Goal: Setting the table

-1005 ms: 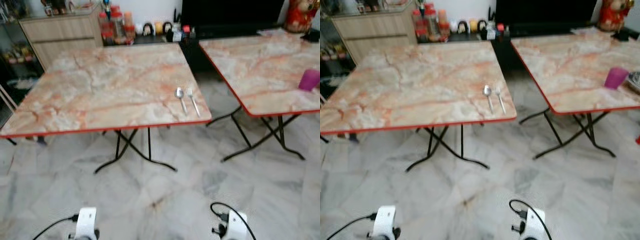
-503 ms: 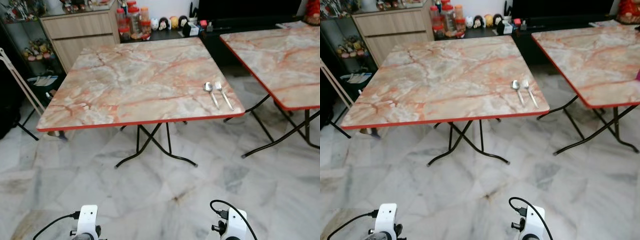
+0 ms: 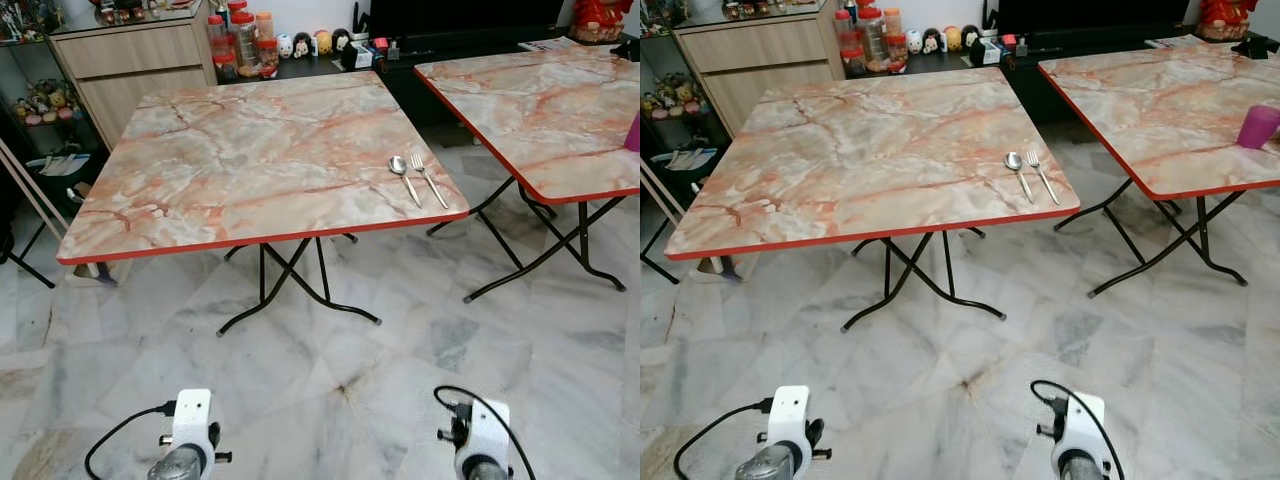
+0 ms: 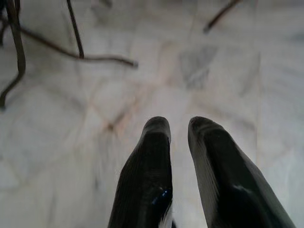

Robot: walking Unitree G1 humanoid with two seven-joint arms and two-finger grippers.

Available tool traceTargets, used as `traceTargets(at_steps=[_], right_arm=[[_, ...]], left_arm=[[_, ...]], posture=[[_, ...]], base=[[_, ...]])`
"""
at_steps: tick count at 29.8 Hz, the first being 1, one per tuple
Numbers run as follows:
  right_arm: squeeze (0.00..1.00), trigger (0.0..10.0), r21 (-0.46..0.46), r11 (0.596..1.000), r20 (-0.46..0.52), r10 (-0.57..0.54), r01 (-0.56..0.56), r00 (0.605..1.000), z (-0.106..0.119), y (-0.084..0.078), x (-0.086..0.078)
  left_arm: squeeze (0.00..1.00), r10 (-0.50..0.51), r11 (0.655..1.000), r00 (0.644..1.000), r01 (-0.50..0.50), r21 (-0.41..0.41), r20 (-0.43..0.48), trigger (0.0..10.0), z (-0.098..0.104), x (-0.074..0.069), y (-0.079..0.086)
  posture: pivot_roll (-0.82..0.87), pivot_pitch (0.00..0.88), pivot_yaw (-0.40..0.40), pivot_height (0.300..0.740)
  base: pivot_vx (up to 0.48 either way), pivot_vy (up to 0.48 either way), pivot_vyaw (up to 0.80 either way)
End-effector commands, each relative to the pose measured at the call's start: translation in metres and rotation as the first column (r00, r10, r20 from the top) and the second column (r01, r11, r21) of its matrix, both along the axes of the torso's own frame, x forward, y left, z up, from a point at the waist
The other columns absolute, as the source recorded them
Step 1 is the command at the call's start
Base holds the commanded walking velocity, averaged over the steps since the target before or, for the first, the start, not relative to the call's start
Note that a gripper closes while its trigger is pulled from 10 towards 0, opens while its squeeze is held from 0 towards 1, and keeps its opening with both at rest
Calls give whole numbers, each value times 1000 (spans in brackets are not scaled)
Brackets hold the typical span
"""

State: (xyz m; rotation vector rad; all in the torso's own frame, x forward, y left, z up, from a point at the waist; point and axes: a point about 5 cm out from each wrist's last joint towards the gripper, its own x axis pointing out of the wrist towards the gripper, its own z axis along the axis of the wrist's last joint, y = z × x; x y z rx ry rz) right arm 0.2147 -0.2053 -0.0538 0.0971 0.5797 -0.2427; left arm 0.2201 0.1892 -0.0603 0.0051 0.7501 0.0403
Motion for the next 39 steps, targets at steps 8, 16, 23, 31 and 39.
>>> traceTargets(at_steps=[8, 16, 23, 31, 39], right_arm=[[0, 10000, -92, 994, 217, 86, -67, 972, 34, 5, 37], [0, 10000, -177, 976, 427, 190, -124, 884, 75, 21, 70], [0, 10000, -185, 974, 509, 210, -132, 835, 96, 30, 86], [0, 10000, -183, 974, 526, 210, -132, 824, 102, 36, 91], [1000, 10000, -171, 974, 520, 215, -146, 826, 100, 40, 91]], left_arm=[[0, 4, 1000, 1000, -4, 20, 20, 10000, 2, 3, 3], [0, 18, 1000, 999, -19, 16, 28, 10000, 2, 2, 2], [0, 28, 999, 999, -27, 39, -26, 10000, -4, -6, 5], [0, 34, 998, 993, -28, 57, -114, 10000, -14, -23, 8], [0, 13, 998, 989, -4, 60, -145, 10000, -18, -28, 4]], posture=[[-52, 0, 46, 740], [-52, 0, 35, 740], [-57, 0, 34, 740], [-58, 0, 37, 740], [-63, 0, 40, 740]], base=[[0, 0, 0], [0, 0, 0], [78, 0, 0], [300, 0, 0], [363, 0, 0]])
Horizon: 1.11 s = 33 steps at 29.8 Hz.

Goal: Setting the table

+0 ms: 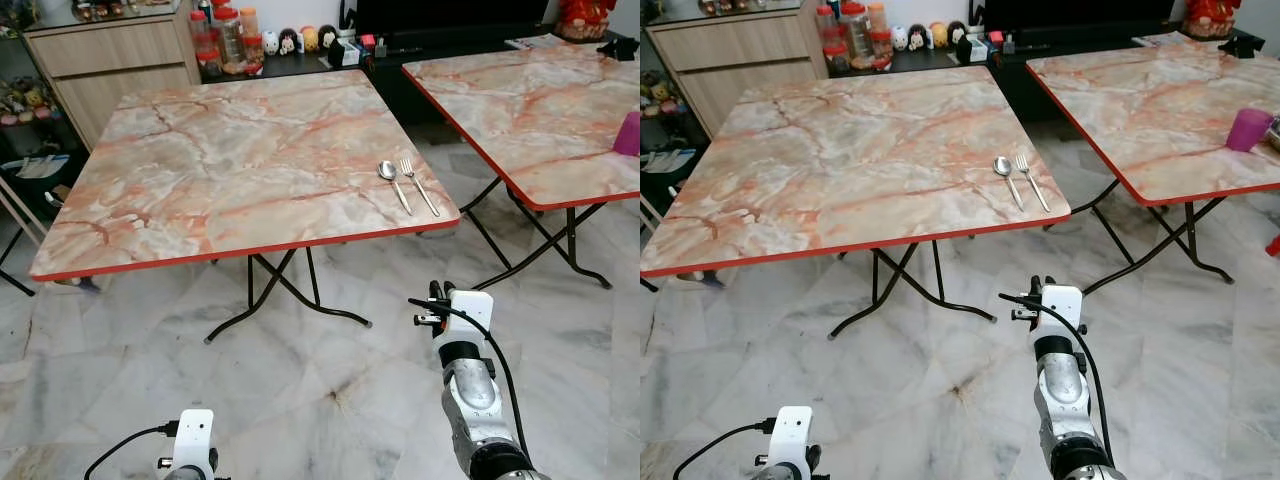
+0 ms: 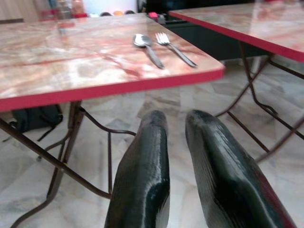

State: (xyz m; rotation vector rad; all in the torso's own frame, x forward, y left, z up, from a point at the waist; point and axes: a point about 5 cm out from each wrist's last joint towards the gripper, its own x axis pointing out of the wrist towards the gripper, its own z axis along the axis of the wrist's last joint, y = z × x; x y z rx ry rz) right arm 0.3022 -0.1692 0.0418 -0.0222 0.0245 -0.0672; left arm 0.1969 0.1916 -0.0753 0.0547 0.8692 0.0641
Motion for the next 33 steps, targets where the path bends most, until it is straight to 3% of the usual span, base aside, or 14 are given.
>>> traceTargets(at_steps=[1, 17, 18, 19, 33], right_arm=[[1000, 10000, 6, 1000, 20, 10, -11, 1000, 5, 3, 3], [1000, 10000, 1, 1000, 11, 0, 0, 1000, 7, 4, 7], [71, 10000, -1, 1000, 9, -1, 1, 1000, 7, 3, 7], [0, 10000, -2, 1000, 9, -1, 1, 1000, 7, 3, 7], [0, 10000, -4, 1000, 14, -10, 10, 1000, 10, 3, 10]], left_arm=[[0, 1, 1000, 1000, 0, 8, -25, 10000, -3, -5, 2], [0, 14, 1000, 1000, -14, 4, -20, 10000, -1, -2, 2], [0, 16, 1000, 1000, -16, 4, -20, 10000, -1, -2, 2], [0, 17, 1000, 1000, -16, 3, -20, 10000, -2, -3, 2], [0, 20, 1000, 1000, -20, 1, -19, 10000, -2, -2, 1]], posture=[[-63, 0, 39, 740], [-56, 0, 27, 740], [-54, 0, 26, 740], [-54, 0, 26, 740], [-55, 0, 26, 740]], base=[[360, 0, 0], [361, 0, 0], [364, 0, 0], [360, 0, 0], [361, 0, 0]])
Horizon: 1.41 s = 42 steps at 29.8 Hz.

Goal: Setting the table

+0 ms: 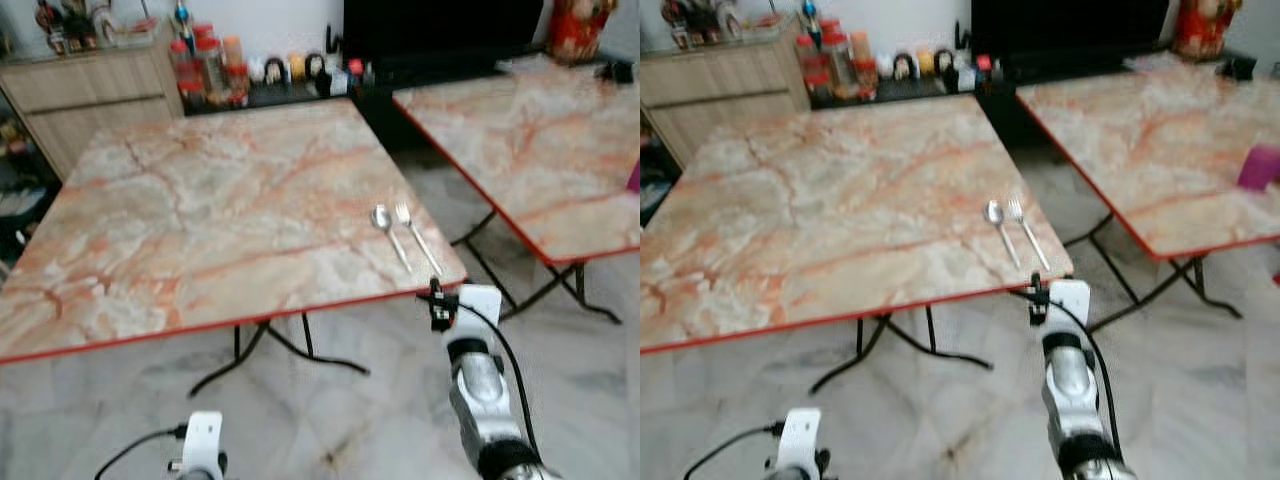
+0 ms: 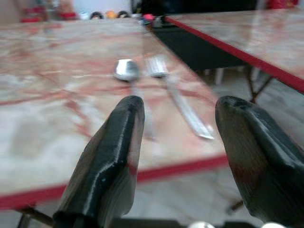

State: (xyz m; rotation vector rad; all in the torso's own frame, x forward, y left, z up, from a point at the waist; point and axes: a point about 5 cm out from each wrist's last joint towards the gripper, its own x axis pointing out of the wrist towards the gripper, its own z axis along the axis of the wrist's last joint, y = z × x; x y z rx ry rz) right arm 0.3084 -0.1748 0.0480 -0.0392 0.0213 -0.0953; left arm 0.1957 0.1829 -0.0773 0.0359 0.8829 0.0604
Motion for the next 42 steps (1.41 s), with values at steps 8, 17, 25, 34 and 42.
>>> traceTargets(at_steps=[8, 17, 25, 34, 42], right_arm=[[0, 10000, 21, 1000, 14, 12, -12, 1000, 4, 9, 4], [0, 10000, 22, 1000, 14, 10, -10, 1000, 5, 9, 5], [0, 10000, 26, 1000, 14, 10, -10, 1000, 4, 9, 5], [0, 10000, 30, 999, 15, 12, -12, 1000, 5, 10, 5], [0, 10000, 37, 999, 16, 24, -24, 1000, 5, 11, 5]], left_arm=[[0, 16, 1000, 1000, -16, 19, -9, 10000, 0, -2, 11], [0, 15, 1000, 1000, -15, 18, -7, 10000, 1, -1, 11], [0, 14, 1000, 1000, -14, 17, -8, 10000, 0, -1, 10], [0, 31, 999, 999, -31, 9, 14, 10000, 2, 0, 12], [0, 33, 999, 999, -33, 9, 9, 10000, 1, -1, 12]], posture=[[-52, 0, 27, 740], [-52, 0, 28, 740], [-51, 0, 29, 740], [-48, 0, 29, 740], [-46, 0, 28, 740]], base=[[360, 0, 0], [360, 0, 0], [359, 0, 0], [198, 0, 0], [0, 0, 0]])
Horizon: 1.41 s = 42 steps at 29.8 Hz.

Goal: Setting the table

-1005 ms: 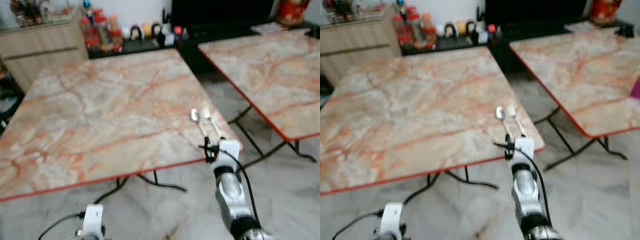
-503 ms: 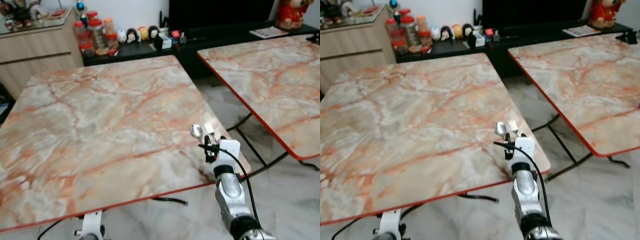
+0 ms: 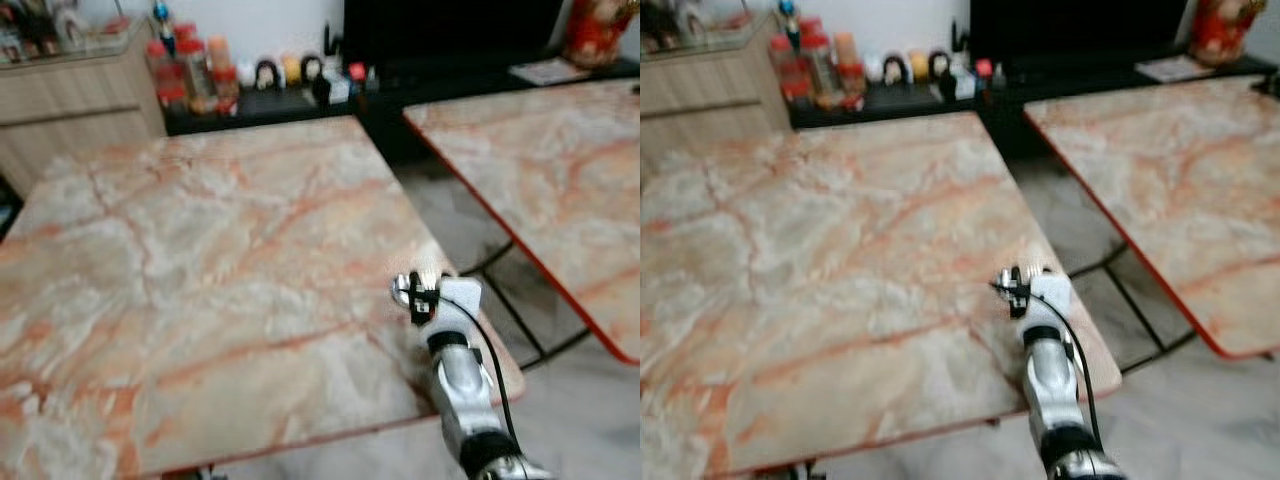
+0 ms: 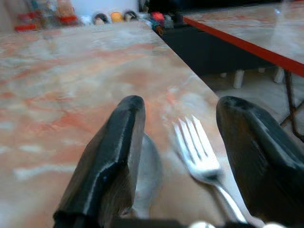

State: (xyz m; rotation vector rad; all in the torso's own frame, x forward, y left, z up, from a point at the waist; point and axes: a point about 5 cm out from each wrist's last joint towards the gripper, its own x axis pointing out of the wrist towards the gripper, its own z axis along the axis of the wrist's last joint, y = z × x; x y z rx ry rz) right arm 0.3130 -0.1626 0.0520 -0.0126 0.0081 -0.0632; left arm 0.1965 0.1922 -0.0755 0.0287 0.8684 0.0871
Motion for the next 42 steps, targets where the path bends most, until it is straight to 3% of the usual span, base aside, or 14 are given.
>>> traceTargets(at_steps=[1, 7, 21, 26, 42], right_arm=[[0, 10000, 12, 1000, 2, -7, 7, 1000, 1, -1, 0], [0, 10000, 9, 998, 34, 55, -55, 998, 4, 6, -2], [0, 10000, 40, 995, 35, 87, -88, 996, 9, 17, -11], [0, 10000, 16, 998, -27, 62, -61, 998, 19, 24, -18], [0, 10000, 13, 998, -216, -55, 59, 975, 18, 11, -30]], left_arm=[[0, 8, 1000, 1000, -8, 4, -6, 10000, -1, -2, 3], [0, 14, 1000, 1000, -14, 7, -3, 10000, -1, -3, 4], [0, 7, 1000, 1000, -7, 8, -3, 10000, 0, -2, 5], [0, 2, 1000, 1000, -2, 7, -9, 10000, -1, -4, 6], [0, -11, 1000, 1000, 11, 4, -20, 10000, -2, -4, 4]], posture=[[-46, 0, 28, 740], [-45, 0, 27, 740], [-50, 0, 34, 740], [-55, 0, 36, 740], [-58, 0, 37, 740]], base=[[0, 0, 0], [0, 0, 0], [0, 0, 0], [0, 0, 0], [0, 0, 0]])
